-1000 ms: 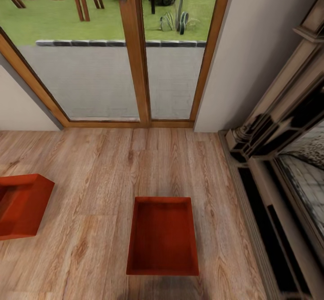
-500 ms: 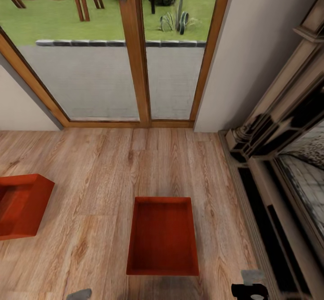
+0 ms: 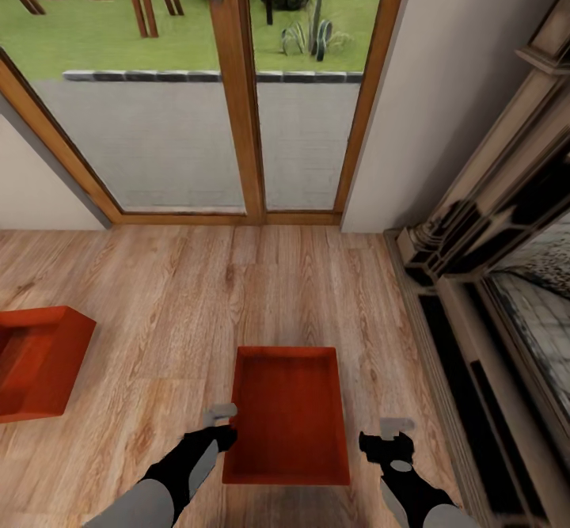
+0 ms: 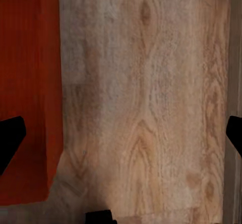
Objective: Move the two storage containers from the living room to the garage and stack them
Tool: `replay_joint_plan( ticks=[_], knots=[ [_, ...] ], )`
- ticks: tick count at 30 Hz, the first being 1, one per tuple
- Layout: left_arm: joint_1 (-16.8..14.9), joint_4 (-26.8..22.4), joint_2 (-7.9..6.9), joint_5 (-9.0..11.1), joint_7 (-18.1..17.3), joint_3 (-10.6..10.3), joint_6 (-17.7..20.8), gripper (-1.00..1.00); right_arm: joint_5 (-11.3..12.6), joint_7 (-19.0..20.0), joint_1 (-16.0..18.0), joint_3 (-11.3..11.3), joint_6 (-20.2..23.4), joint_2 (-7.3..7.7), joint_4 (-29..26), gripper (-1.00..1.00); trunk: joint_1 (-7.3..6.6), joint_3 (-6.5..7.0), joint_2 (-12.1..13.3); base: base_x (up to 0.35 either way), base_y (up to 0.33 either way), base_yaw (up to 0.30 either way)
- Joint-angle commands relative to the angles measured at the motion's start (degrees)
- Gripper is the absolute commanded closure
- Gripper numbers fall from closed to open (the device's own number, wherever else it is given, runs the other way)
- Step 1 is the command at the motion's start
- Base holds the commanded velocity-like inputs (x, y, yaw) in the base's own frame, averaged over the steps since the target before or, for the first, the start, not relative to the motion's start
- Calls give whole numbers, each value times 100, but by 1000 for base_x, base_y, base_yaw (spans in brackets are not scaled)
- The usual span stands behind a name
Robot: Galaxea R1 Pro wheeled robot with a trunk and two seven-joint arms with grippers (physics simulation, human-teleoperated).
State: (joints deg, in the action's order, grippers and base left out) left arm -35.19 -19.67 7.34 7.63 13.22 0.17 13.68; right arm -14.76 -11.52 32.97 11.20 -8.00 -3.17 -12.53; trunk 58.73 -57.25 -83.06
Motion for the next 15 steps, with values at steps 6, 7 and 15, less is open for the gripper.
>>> replay_joint_plan(
  ticks=[6,7,15],
  knots=[
    [-40,36,266,-545,29,-172,-219,-100,-50,-7,1,44,-659,-370,232,-100,0,-3,-2,0,0,0],
    [-40,30,266,-562,30,-317,-254,-100,-43,-7,0,53,-659,-379,260,-100,0,-3,-2,0,0,0],
    [-40,58,266,-536,37,-834,-571,-100,-67,-7,-1,42,-662,-402,309,-100,0,-3,-2,0,0,0]
  ],
)
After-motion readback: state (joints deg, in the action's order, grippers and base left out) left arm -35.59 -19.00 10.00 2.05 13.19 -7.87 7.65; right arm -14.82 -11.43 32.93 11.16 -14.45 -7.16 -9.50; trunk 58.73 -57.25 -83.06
